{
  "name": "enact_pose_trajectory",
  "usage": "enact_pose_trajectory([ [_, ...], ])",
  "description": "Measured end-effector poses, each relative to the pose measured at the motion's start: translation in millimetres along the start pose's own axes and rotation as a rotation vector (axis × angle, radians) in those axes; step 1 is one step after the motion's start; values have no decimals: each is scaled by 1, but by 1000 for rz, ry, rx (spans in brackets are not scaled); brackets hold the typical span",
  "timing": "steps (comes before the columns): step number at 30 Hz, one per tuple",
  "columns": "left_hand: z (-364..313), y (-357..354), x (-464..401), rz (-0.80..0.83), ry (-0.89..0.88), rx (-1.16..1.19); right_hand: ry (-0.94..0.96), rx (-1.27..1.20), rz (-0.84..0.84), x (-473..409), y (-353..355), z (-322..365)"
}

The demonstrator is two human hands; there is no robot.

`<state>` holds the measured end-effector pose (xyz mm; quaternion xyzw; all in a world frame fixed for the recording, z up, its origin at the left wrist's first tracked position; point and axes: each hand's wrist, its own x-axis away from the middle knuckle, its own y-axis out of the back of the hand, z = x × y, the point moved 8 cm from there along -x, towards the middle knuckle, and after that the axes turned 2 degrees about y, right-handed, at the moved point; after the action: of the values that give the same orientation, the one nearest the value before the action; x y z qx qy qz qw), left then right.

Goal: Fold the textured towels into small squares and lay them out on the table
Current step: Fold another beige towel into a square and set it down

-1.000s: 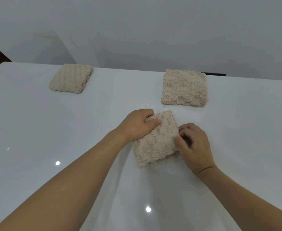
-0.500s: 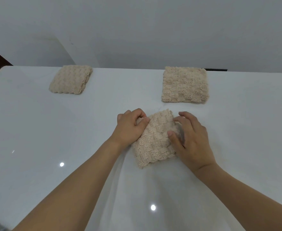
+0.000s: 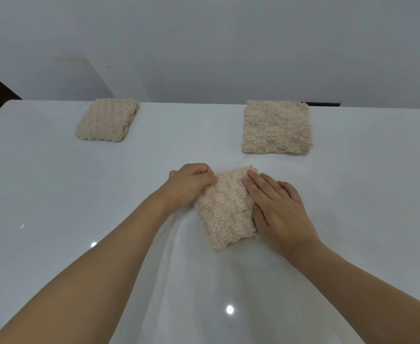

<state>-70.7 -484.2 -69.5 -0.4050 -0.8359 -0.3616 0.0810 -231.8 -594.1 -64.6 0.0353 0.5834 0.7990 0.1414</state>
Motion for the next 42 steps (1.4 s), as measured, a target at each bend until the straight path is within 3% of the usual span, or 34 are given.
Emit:
enact_pose_trajectory([
  [4,7,10,3,49,43,-23,6,32,4,0,-1,0],
  [11,10,21,11,-196,4,-210,-2,57,20,0,-1,0],
  [16,-23,6,72,-491,-318,-494,-24,66,17,-1,0,0],
  [20,-22,-32,116,-411,-458,-568,-25,59,21,-1,-1,0],
  [25,-18,-46,121,-478,-472,-688,-33,62,28,-1,-2,0],
  [29,-21,-46,117,-541,-401,-745,-42,62,32,-1,-4,-1],
  [36,-16,-53,110,-502,-278,-808,-44,83,33,-2,-6,-3],
  [42,-8,-53,99,-362,-218,-682,-100,5,-73,3,2,-7],
])
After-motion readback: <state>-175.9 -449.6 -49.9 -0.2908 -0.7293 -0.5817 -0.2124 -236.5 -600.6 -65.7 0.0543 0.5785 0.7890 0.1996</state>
